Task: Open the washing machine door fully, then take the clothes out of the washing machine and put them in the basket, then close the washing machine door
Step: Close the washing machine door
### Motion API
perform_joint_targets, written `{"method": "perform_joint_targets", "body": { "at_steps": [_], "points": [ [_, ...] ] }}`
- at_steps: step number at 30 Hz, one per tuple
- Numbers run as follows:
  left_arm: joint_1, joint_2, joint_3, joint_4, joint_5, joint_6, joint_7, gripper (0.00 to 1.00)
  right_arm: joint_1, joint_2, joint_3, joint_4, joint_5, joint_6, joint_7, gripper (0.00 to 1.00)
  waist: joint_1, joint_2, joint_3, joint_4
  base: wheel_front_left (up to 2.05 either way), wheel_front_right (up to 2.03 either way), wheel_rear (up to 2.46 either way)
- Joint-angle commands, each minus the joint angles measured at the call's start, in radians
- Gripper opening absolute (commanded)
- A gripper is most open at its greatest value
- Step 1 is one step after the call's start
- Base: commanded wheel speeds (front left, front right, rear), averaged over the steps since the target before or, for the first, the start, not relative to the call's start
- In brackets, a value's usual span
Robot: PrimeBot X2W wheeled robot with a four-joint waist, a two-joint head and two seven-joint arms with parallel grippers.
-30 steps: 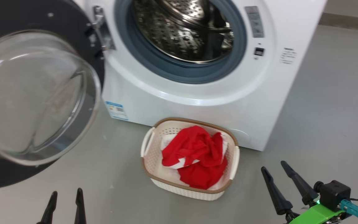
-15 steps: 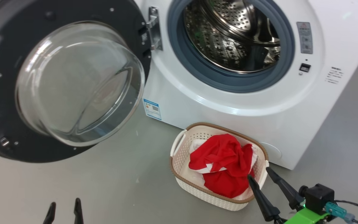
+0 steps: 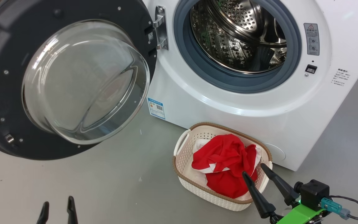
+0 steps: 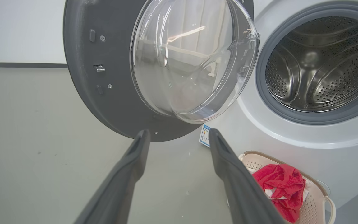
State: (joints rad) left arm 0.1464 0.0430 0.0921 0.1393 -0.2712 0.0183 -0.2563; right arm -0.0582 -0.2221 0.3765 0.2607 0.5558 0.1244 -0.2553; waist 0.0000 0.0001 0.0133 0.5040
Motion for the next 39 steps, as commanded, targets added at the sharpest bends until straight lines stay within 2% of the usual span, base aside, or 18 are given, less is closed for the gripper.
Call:
{"method": "perform_joint_targets", "body": {
  "at_steps": [1,2,3,4,5,14,18,22,27,28,34,39],
  "points": [
    [-0.025,0.007,0.037,-0.038,-0.034,-0.006,-0.006,0.97,-0.035,-0.014,0.021,-0.020,0.011,0.006,-0.006,1.00,0.0000,-0.0001,0.001,-0.001,0.00,0.00,0.00],
    [-0.030,0.007,0.040,-0.046,-0.054,-0.013,-0.006,0.57,-0.034,-0.015,0.020,-0.021,0.011,0.006,-0.006,1.00,0.0000,-0.0001,0.002,-0.001,0.00,0.00,0.00],
    [-0.037,0.007,0.046,-0.058,-0.063,-0.020,-0.006,0.31,-0.032,-0.015,0.019,-0.022,0.011,0.006,-0.006,1.00,0.0000,-0.0001,0.003,-0.002,0.00,0.00,0.00],
    [-0.045,0.007,0.055,-0.072,-0.070,-0.028,-0.006,0.13,-0.030,-0.016,0.016,-0.022,0.010,0.006,-0.006,1.00,0.0000,-0.0001,0.005,-0.002,0.00,0.00,0.00],
    [-0.056,0.007,0.068,-0.088,-0.079,-0.035,-0.006,0.00,-0.029,-0.017,0.014,-0.024,0.010,0.006,-0.006,1.00,0.0000,-0.0001,0.007,-0.002,0.00,0.00,0.00],
    [-0.251,0.023,0.246,-0.260,-0.063,-0.126,-0.006,0.00,-0.025,-0.031,-0.009,-0.034,0.002,0.006,-0.006,1.00,0.0000,-0.0001,0.046,-0.014,0.00,0.00,0.00],
    [-0.394,0.092,0.330,-0.279,-0.084,-0.144,-0.006,0.00,-0.035,-0.041,-0.009,-0.037,0.000,0.006,-0.006,1.00,0.0000,-0.0001,0.069,-0.029,0.00,0.00,0.00],
    [-0.545,0.199,0.382,-0.221,-0.155,-0.148,-0.006,0.00,-0.050,-0.049,-0.007,-0.039,-0.001,0.006,-0.006,1.00,0.0000,-0.0001,0.091,-0.048,0.00,0.00,0.00],
    [-0.683,0.332,0.421,-0.092,-0.241,-0.149,-0.006,0.00,-0.065,-0.056,-0.006,-0.042,-0.001,0.006,-0.006,1.00,0.0000,-0.0001,0.116,-0.071,0.00,0.00,0.00],
    [-0.730,0.364,0.445,-0.015,-0.285,-0.149,-0.006,0.00,-0.071,-0.060,-0.008,-0.044,-0.001,0.006,-0.006,1.00,0.0000,-0.0001,0.127,-0.078,0.00,0.00,0.00],
    [-0.854,0.468,0.494,0.282,-0.428,-0.149,-0.003,0.00,-0.085,-0.077,-0.008,-0.047,-0.001,0.006,-0.006,1.00,0.0000,-0.0001,0.155,-0.090,0.00,0.00,0.00],
    [-0.935,0.557,0.455,0.537,-0.514,-0.149,0.124,0.00,-0.092,-0.077,-0.003,-0.045,-0.005,0.006,-0.006,1.00,0.0000,-0.0001,0.164,-0.092,0.00,0.00,0.00]
  ]
}}
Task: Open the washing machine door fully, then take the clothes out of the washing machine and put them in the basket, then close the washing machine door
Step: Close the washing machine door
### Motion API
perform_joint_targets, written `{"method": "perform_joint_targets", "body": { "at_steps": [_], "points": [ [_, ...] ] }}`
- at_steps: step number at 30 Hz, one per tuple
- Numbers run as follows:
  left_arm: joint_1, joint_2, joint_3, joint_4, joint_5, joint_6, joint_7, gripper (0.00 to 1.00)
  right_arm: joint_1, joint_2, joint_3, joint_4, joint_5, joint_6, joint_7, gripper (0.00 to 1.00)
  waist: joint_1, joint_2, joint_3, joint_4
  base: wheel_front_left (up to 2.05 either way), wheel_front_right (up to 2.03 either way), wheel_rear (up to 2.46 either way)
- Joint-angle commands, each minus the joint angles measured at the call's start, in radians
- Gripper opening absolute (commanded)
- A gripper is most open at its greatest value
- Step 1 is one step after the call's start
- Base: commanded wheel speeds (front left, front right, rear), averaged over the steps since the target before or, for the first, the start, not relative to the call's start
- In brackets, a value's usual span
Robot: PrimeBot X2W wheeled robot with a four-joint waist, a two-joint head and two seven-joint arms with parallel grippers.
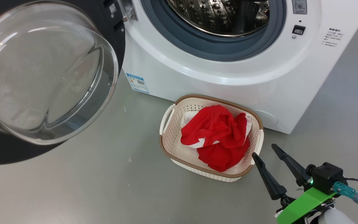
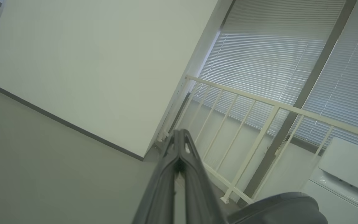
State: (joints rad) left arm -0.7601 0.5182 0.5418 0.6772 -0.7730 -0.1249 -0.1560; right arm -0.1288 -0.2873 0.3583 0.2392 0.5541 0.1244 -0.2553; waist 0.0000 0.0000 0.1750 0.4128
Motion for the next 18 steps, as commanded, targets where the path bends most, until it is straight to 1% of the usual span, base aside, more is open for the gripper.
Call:
{"method": "perform_joint_targets", "body": {
  "at_steps": [1,4,7,13,14,18],
  "points": [
    [-0.044,0.094,-0.004,0.037,-0.022,-0.006,0.052,0.00,-0.021,-0.012,0.016,-0.023,-0.003,0.006,-0.006,1.00,0.0000,0.0000,0.004,0.000,0.00,0.00,0.00],
    [-0.097,0.118,-0.038,0.147,-0.051,-0.006,0.183,0.00,-0.020,-0.015,0.022,-0.021,-0.003,0.006,-0.006,1.00,0.0000,0.0000,0.007,0.007,0.00,0.00,0.00],
    [-0.138,0.136,-0.058,0.222,-0.068,-0.006,0.269,0.00,-0.020,-0.019,0.026,-0.021,-0.002,0.006,-0.006,1.00,0.0000,0.0000,0.013,0.013,0.00,0.00,0.00],
    [-0.199,0.159,-0.093,0.318,-0.081,-0.003,0.398,0.00,-0.025,-0.025,0.027,-0.027,-0.004,0.006,-0.006,1.00,0.0000,0.0000,0.029,0.019,0.00,0.00,0.00],
    [-0.199,0.159,-0.093,0.318,-0.081,-0.003,0.398,0.00,-0.025,-0.025,0.027,-0.027,-0.004,0.006,-0.006,1.00,0.0000,0.0000,0.029,0.019,0.00,0.00,0.00],
    [-0.221,0.160,-0.103,0.355,-0.094,-0.002,0.466,0.00,-0.026,-0.027,0.031,-0.032,-0.004,0.006,-0.006,1.00,0.0000,0.0000,0.040,0.018,0.00,0.00,0.00]
  ]
}}
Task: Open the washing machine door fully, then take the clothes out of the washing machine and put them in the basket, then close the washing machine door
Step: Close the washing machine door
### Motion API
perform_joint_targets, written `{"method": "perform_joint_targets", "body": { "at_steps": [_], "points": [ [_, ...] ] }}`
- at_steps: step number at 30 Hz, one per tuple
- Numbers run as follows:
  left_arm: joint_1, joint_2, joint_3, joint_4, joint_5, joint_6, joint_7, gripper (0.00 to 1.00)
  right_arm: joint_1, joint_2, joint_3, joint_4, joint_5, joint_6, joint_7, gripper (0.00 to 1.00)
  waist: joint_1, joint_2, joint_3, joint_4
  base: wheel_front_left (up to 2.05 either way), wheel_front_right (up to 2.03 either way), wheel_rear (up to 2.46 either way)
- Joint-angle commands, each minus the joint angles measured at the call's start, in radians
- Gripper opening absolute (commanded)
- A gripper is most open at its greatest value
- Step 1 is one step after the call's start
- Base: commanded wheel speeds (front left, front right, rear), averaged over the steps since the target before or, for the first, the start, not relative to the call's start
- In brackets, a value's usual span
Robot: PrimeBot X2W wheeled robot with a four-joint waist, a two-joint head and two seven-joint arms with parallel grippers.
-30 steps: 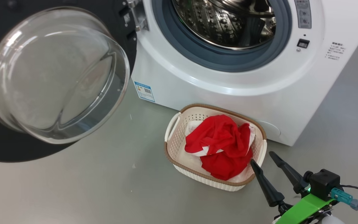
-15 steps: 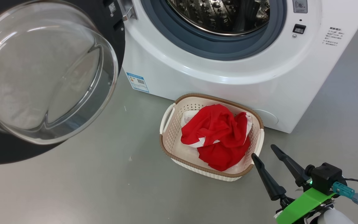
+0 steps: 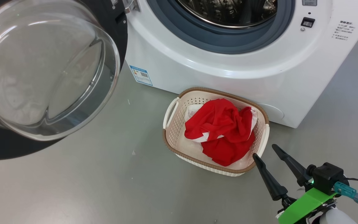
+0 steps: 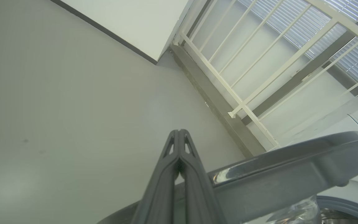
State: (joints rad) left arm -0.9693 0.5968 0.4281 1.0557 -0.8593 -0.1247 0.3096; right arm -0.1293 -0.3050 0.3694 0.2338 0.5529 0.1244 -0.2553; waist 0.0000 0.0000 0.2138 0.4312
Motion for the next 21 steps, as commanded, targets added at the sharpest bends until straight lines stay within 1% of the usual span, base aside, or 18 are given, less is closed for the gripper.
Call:
{"method": "perform_joint_targets", "body": {
  "at_steps": [1,5,11,16,21],
  "points": [
    [-0.014,0.079,0.007,-0.016,-0.011,-0.003,0.018,0.00,-0.026,-0.011,0.021,-0.027,-0.002,0.006,-0.006,1.00,0.0000,0.0000,0.004,-0.002,0.00,0.00,0.00],
    [-0.012,0.072,0.004,0.001,-0.027,-0.003,0.069,0.00,-0.027,-0.017,0.022,-0.029,0.001,0.006,-0.006,1.00,0.0000,0.0000,0.013,-0.008,0.00,0.00,0.00],
    [0.012,0.059,-0.003,-0.007,-0.045,-0.004,0.113,0.00,-0.026,-0.021,0.017,-0.030,0.002,0.006,-0.006,1.00,0.0000,0.0000,0.022,-0.012,0.00,0.00,0.00],
    [0.030,0.042,-0.021,-0.038,-0.063,-0.005,0.170,0.00,-0.026,-0.018,0.013,-0.029,0.002,0.006,-0.006,1.00,0.0000,0.0000,0.021,-0.011,0.00,0.00,0.00],
    [0.057,0.029,-0.048,-0.094,-0.092,-0.006,0.252,0.00,-0.027,-0.011,0.012,-0.027,0.000,0.006,-0.006,1.00,0.0000,0.0000,0.013,-0.009,0.00,0.00,0.00]
  ]
}}
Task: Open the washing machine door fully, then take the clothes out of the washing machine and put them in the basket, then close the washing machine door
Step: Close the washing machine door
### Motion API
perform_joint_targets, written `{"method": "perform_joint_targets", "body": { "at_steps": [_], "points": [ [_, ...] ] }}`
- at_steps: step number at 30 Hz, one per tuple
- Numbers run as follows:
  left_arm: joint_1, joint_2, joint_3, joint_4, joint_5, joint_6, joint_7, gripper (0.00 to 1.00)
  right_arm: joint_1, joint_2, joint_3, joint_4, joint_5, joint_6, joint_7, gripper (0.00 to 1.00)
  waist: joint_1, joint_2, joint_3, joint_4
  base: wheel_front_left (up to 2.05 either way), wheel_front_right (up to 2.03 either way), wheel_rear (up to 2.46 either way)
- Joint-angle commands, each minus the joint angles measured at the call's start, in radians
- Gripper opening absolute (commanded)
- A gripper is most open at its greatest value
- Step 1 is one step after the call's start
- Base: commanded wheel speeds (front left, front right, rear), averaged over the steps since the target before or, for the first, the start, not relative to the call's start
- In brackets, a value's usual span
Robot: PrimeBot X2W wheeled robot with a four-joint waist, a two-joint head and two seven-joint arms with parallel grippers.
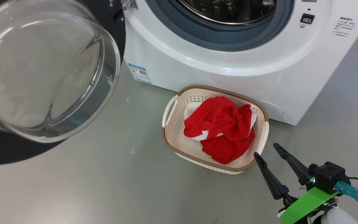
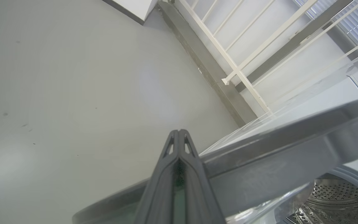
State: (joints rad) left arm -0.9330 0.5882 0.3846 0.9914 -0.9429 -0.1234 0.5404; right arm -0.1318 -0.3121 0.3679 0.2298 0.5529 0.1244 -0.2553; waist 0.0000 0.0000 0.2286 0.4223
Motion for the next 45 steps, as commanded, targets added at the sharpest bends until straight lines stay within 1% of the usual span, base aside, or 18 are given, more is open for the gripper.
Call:
{"method": "perform_joint_targets", "body": {
  "at_steps": [1,9,18,19,27,33,37,40,41,45],
  "points": [
    [0.028,0.036,-0.011,-0.043,-0.015,-0.007,0.040,0.00,-0.024,-0.003,0.013,-0.022,0.000,0.006,-0.006,1.00,0.0000,0.0000,-0.005,0.000,0.00,0.00,0.00],
    [0.103,0.033,-0.045,-0.181,-0.085,-0.007,0.167,0.00,-0.013,0.014,0.005,-0.019,0.000,0.006,-0.006,1.00,0.0000,0.0000,-0.033,-0.001,0.00,0.00,0.00],
    [0.195,0.030,-0.072,-0.360,-0.177,-0.007,0.281,0.00,0.000,0.032,-0.002,-0.017,-0.001,0.006,-0.006,1.00,0.0000,0.0000,-0.059,-0.001,0.00,0.00,0.00],
    [0.195,0.030,-0.072,-0.360,-0.177,-0.007,0.281,0.00,0.000,0.032,-0.002,-0.017,-0.001,0.006,-0.006,1.00,0.0000,0.0000,-0.059,-0.001,0.00,0.00,0.00],
    [0.274,0.046,-0.095,-0.515,-0.273,-0.007,0.389,0.00,0.011,0.046,-0.007,-0.017,0.000,0.006,-0.006,1.00,0.0000,0.0000,-0.085,-0.011,0.00,0.00,0.00],
    [0.321,0.055,-0.113,-0.630,-0.350,-0.007,0.431,0.00,0.017,0.052,-0.014,-0.018,0.000,0.006,-0.006,1.00,0.0000,0.0000,-0.099,-0.023,0.00,0.00,0.00],
    [0.359,0.054,-0.148,-0.732,-0.391,-0.007,0.445,0.00,0.018,0.058,-0.021,-0.019,0.000,0.006,-0.006,1.00,0.0000,0.0000,-0.105,-0.042,0.00,0.00,0.00],
    [0.385,0.050,-0.177,-0.802,-0.409,-0.007,0.429,0.00,0.019,0.063,-0.029,-0.020,-0.001,0.006,-0.006,1.00,0.0000,0.0000,-0.107,-0.057,0.00,0.00,0.00],
    [0.394,0.047,-0.196,-0.835,-0.409,-0.007,0.402,0.00,0.020,0.066,-0.034,-0.021,-0.001,0.006,-0.006,1.00,0.0000,0.0000,-0.106,-0.069,0.00,0.00,0.00],
    [0.392,0.035,-0.252,-0.884,-0.430,-0.007,0.374,0.00,0.022,0.072,-0.048,-0.022,-0.004,0.006,-0.006,1.00,0.0000,0.0000,-0.107,-0.097,0.00,0.00,0.00]
  ]
}}
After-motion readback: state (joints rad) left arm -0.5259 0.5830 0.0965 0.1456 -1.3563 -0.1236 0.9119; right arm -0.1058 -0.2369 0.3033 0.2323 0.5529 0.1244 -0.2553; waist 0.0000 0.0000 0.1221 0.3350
